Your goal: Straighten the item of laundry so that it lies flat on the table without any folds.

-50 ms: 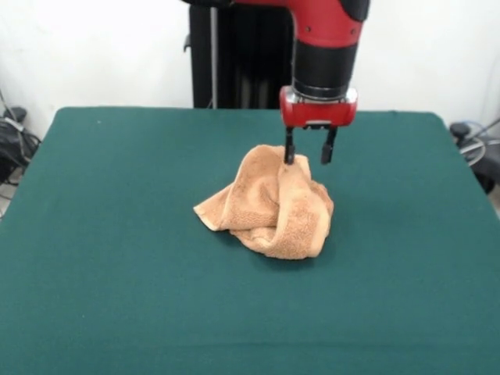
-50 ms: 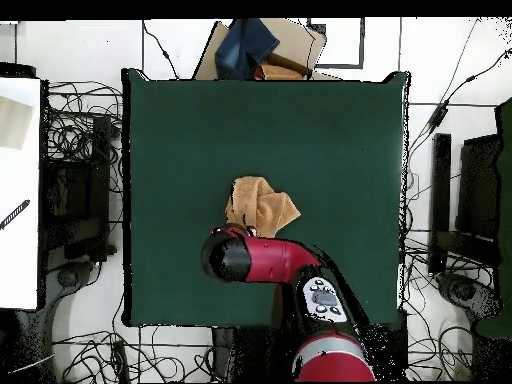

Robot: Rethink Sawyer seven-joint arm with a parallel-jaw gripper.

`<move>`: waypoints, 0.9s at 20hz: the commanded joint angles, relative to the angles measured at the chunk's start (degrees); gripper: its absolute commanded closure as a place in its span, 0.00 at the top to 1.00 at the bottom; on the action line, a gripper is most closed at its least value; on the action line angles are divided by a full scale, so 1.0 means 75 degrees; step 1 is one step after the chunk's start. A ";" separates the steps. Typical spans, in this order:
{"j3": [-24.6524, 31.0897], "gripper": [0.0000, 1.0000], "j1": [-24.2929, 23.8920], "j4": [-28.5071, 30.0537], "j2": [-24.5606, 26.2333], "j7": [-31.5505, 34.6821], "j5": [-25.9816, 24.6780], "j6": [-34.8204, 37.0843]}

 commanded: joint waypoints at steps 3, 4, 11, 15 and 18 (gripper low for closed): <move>0.0466 1.00 -0.0459 -0.0639 0.0669 0.0489 -0.0465 -0.0141; 0.0473 1.00 -0.0509 -0.0707 0.0663 0.0418 -0.0505 -0.0053; 0.0751 1.00 -0.0892 -0.0979 0.0961 0.0242 -0.0792 -0.0068; 0.0847 1.00 -0.0941 -0.1056 0.1183 0.0358 -0.0904 -0.0286; 0.1014 0.00 -0.1069 -0.0960 0.1207 0.0451 -0.1060 -0.0604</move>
